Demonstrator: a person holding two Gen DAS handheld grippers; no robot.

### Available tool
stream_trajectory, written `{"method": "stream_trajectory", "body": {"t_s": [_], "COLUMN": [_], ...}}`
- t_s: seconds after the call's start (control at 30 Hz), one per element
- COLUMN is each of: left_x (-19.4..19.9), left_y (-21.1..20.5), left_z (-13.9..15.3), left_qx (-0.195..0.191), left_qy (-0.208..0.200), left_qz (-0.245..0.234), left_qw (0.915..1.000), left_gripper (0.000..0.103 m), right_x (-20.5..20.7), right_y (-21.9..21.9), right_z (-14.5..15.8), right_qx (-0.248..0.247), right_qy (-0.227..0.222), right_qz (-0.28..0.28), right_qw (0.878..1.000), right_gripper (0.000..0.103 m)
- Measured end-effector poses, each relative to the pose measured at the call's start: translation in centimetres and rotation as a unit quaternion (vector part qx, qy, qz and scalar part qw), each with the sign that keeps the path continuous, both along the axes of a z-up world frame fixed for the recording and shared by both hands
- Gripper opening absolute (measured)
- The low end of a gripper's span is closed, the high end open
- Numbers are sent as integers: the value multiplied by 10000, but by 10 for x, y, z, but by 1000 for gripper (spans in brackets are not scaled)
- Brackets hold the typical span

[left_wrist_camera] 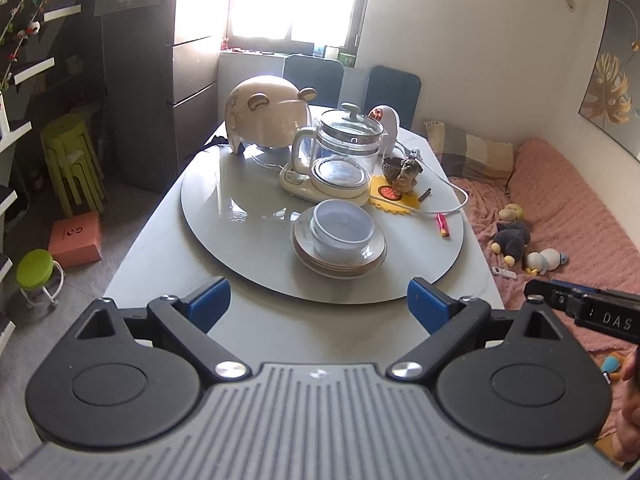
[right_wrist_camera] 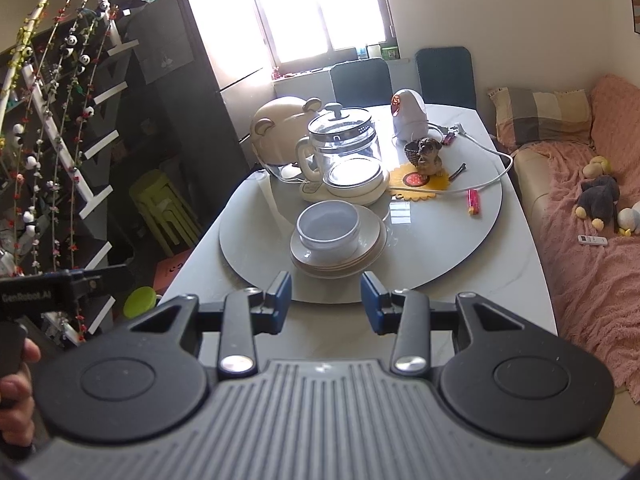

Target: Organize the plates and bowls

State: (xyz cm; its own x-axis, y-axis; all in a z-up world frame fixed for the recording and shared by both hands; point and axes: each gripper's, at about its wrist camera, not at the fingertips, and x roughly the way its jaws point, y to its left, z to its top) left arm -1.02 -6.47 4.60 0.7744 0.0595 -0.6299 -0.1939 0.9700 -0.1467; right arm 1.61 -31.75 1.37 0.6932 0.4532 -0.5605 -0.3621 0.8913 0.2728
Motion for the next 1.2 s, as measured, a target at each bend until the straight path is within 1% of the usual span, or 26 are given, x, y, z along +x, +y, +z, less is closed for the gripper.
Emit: {"method": "stream_trajectory", "body": {"t_s": [0.07,0.1,0.13,0.17,0.2,0.23,0.33,0.43,0.57,0.77,0.93,1.2], "left_x": [2,4,7,8,9,7,9,8,11,17,20,18], "left_y": [1,1,1,1,2,2,3,3,3,2,4,10], "left_z": [0,-1,-1,0,0,-1,-1,-1,-2,-10,-10,-10], "left_qx": [10,15,15,15,13,1,-33,65,-36,-82,-29,-140], "left_qy": [-18,-2,8,-7,-10,-18,-13,0,36,135,182,119], "left_qz": [-21,-33,-36,-39,-38,-45,-61,8,20,-39,-7,13], "left_qw": [10000,10000,10000,10000,10000,10000,10000,10000,10000,9999,9998,9998], "left_gripper": [97,97,97,97,97,97,97,97,97,97,97,97], "right_x": [1,3,4,4,6,7,11,14,16,9,9,8], "right_y": [-1,-1,-1,-2,-2,-3,-4,-6,-4,-5,-4,1], "right_z": [0,0,0,0,0,-1,-1,-1,0,3,0,-2], "right_qx": [-15,-25,-25,-16,-9,-15,-71,-22,-123,-219,-147,-156], "right_qy": [-1,-6,-15,-29,-55,-79,-83,-96,-126,-247,-180,-164], "right_qz": [-13,-9,-12,-26,-59,-106,-183,-221,-274,-310,-317,-281], "right_qw": [10000,10000,10000,10000,10000,9999,9998,9997,9995,9990,9992,9994], "right_gripper": [42,51,57,72,85,88,89,89,89,89,89,89]}}
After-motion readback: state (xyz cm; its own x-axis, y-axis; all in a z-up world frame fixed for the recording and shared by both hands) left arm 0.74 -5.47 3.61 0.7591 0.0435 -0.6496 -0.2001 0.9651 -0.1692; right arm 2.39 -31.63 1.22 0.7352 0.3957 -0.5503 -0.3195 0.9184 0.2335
